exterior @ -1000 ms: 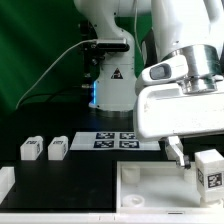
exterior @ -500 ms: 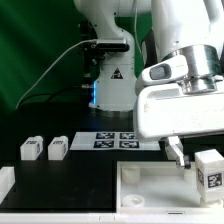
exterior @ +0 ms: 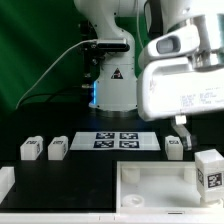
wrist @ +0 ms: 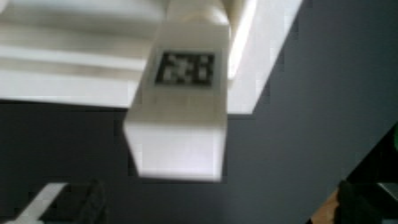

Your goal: Assemble one leg

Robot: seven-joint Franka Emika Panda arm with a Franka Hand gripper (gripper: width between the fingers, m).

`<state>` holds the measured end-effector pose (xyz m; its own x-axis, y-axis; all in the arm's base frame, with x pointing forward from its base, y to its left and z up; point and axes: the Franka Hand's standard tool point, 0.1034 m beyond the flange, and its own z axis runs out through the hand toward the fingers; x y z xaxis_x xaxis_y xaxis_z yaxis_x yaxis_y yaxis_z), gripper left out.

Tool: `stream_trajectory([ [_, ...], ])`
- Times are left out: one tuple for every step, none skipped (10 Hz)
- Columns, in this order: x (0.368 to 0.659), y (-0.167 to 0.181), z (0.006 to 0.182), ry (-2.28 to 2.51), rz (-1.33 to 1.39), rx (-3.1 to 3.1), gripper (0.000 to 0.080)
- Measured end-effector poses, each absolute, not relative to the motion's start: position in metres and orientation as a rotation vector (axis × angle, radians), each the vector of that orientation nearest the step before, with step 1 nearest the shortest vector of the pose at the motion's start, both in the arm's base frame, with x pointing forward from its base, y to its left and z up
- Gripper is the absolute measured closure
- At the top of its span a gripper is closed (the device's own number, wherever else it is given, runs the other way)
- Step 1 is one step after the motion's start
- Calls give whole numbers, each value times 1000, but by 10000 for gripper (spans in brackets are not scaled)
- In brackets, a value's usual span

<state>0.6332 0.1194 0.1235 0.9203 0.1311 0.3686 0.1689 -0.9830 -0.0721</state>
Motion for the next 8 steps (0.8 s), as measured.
stream_trajectory([
  [635,118,123,-239,-376,-3000,150],
  [644,112,128,-236,-222,-3011,150],
  [652,108,125,-230,-145,-3014,150],
  [644,105,118,-233,56,-3011,150],
  [643,103,113,-231,207,-2999,150],
  [649,104,106,-225,185,-2999,150],
  [644,105,97,-210,174,-3003,150],
  [637,106,89,-192,183,-3006,150],
])
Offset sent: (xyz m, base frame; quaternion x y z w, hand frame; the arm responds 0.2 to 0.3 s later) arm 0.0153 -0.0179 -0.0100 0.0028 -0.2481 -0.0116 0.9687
